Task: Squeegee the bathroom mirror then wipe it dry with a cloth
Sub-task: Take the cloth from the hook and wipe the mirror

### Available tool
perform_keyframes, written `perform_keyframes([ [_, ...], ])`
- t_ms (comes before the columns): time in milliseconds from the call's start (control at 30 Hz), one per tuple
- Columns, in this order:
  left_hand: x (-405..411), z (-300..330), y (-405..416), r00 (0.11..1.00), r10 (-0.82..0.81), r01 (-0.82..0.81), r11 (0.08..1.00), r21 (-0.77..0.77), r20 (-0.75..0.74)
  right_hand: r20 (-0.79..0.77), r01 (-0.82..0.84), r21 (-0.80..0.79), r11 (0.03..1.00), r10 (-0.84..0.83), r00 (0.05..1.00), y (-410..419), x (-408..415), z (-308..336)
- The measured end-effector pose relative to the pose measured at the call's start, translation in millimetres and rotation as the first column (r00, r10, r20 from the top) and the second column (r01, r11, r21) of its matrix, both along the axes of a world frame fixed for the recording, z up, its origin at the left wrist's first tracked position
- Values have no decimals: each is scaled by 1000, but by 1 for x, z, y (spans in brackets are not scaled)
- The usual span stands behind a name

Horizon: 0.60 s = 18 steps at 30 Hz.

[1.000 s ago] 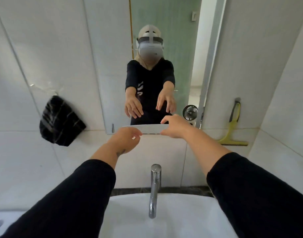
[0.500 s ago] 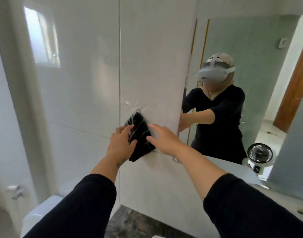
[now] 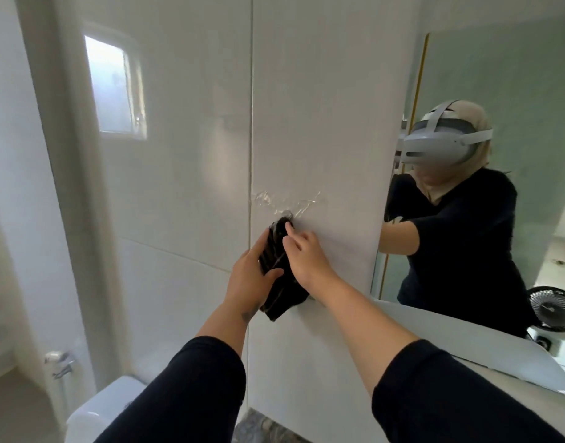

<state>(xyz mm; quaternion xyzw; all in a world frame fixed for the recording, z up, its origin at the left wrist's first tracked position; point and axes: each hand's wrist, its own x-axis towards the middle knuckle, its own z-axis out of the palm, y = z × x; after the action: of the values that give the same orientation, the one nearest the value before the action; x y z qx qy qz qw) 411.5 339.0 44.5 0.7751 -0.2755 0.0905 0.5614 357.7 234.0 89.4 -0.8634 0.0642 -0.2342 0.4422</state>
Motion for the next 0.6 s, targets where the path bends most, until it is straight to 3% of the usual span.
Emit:
perform_keyframes([
  [100,-9,15,1,999,14,-11,998,-61,46,83,-28,14,1000,27,996,1,-9,10],
  [233,-31,53,2,987,-1,31,982,-187,160,235,45,-163,986,-5,972,0,-26,41],
  [333,-55,89,-3,968,-45,108,963,-247,249,311,-31,-118,993,66,948,0,-51,73],
  [433,-81,126,-13,940,-79,165,957,-240,333,357,-17,-99,995,52,933,-3,-79,111],
  [600,-115,179,-29,886,-195,266,957,-117,421,478,183,-92,979,-118,871,-24,-123,166],
])
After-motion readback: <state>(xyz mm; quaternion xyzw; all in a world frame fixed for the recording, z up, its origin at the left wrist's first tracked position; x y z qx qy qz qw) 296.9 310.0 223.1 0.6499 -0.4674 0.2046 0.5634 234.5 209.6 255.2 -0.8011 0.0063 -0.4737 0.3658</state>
